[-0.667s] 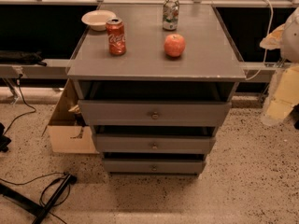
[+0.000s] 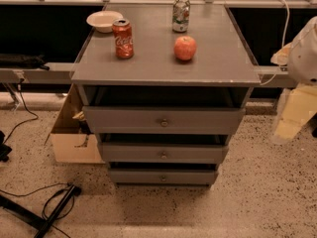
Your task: Open top drawer
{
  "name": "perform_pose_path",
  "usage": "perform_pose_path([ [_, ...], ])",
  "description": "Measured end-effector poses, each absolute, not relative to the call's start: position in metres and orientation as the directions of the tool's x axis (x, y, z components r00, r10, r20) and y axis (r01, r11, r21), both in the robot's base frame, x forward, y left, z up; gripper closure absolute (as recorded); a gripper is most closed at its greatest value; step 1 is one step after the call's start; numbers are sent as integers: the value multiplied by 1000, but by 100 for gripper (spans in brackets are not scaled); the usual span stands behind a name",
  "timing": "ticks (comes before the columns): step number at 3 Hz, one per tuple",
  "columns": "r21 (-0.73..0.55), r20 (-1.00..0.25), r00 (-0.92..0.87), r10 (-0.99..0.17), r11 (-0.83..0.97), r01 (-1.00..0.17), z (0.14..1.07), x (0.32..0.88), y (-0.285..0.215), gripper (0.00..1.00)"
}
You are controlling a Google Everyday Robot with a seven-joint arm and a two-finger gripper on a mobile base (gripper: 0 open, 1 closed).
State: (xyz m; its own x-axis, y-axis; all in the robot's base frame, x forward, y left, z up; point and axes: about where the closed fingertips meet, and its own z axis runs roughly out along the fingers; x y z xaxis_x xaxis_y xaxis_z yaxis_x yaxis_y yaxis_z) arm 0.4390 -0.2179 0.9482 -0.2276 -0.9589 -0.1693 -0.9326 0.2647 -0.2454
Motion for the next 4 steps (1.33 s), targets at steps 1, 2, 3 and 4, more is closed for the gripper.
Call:
perform_pose_path([
  [1,-256,-119,-202,-972,227,-940,892,443,-221,0],
  [2,-282,-66,-175,-982,186,-941,839,464,-226,0],
  [3,-299,-17,-149,-989,148,-943,796,498,-230,0],
  [4,-292,-9,-137,-991,134,-947,758,525,-230,0],
])
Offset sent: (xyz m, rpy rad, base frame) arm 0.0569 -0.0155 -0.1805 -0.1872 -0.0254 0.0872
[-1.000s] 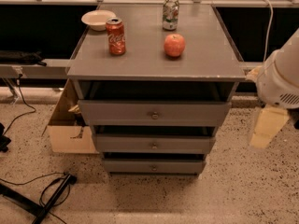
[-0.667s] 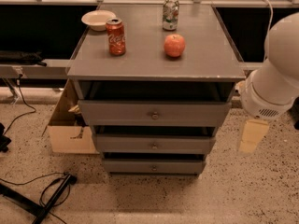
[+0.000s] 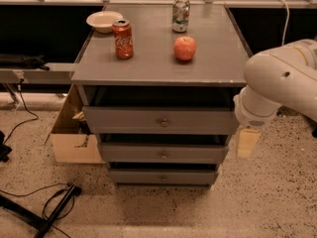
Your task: Open top drawer
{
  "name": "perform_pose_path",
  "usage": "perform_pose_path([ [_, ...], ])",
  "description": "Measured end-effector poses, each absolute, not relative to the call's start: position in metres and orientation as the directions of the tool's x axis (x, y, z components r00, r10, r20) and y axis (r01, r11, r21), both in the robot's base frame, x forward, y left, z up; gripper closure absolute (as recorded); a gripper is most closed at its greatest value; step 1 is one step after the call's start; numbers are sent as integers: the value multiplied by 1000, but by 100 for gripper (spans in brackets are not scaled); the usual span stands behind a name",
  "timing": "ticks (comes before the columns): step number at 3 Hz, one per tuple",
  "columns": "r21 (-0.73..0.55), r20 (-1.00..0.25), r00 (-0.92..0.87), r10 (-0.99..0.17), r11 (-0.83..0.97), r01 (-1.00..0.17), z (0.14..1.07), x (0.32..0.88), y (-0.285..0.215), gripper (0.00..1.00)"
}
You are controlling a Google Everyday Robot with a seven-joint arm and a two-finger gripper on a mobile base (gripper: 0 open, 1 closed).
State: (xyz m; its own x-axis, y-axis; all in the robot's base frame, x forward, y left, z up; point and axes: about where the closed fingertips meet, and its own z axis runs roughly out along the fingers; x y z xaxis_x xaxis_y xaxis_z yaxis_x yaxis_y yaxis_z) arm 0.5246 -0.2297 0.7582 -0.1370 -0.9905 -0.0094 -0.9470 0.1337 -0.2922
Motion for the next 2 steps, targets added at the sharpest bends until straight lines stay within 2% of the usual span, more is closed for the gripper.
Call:
perform_pose_path([
  [2,-285,14,-127,-992,118,-951,749,523,-228,0],
])
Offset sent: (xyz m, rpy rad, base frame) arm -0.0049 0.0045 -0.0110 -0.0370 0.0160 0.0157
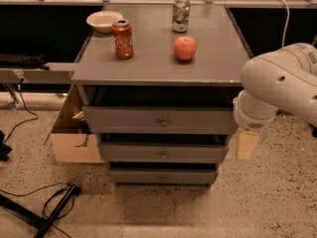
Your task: Open top drawer
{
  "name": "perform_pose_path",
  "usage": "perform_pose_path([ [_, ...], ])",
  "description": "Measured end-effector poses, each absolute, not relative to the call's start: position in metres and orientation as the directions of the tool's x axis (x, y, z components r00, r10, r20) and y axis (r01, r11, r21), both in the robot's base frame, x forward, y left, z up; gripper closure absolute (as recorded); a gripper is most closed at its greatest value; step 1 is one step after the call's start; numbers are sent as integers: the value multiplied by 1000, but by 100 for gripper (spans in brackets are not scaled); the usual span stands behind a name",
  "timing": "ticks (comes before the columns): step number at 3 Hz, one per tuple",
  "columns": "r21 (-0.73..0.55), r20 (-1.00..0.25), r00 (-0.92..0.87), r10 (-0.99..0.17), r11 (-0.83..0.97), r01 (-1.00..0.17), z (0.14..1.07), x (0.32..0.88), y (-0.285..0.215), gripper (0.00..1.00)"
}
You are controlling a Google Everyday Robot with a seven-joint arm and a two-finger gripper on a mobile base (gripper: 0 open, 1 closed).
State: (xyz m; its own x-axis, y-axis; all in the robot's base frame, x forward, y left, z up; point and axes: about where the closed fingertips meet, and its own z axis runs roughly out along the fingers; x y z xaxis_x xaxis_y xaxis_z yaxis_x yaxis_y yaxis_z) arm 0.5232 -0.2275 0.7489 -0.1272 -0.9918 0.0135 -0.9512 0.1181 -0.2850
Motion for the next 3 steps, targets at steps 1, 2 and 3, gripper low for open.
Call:
perform_pose_path([
  [1,-295,13,-80,-997,73,-953,735,548,-212,0],
  [2,-291,7,-56,-998,52,-955,714,575,-196,0],
  [3,-281,0,-49,-999,47,-959,694,600,-188,0],
])
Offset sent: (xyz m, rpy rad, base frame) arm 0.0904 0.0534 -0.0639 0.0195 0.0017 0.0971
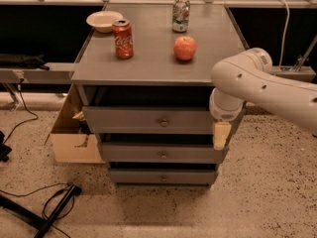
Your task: Open top drawer
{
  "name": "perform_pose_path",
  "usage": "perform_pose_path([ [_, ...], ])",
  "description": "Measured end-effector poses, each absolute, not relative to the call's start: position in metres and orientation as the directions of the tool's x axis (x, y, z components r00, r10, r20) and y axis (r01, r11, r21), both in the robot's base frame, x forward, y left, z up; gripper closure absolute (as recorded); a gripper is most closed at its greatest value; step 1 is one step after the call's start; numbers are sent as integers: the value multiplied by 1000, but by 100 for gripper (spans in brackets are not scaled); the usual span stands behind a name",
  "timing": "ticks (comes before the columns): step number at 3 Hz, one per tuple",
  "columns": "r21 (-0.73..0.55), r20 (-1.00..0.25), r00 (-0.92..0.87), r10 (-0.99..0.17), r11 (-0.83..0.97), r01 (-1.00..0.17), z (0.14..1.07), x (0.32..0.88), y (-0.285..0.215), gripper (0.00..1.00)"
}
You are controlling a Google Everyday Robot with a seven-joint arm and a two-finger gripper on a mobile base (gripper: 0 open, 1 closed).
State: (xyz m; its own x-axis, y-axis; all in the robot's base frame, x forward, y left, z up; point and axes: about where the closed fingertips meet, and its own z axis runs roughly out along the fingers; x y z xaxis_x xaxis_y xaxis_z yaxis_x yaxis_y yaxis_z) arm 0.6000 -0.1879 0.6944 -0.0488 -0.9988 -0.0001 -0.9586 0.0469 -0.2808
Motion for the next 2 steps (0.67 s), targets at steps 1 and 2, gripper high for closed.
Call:
perform_pose_path([
  [1,-260,-19,-58,-998,61,-964,674,623,-183,0],
  [2,-218,-40,-111,-993,117,-969,654,641,-186,0],
])
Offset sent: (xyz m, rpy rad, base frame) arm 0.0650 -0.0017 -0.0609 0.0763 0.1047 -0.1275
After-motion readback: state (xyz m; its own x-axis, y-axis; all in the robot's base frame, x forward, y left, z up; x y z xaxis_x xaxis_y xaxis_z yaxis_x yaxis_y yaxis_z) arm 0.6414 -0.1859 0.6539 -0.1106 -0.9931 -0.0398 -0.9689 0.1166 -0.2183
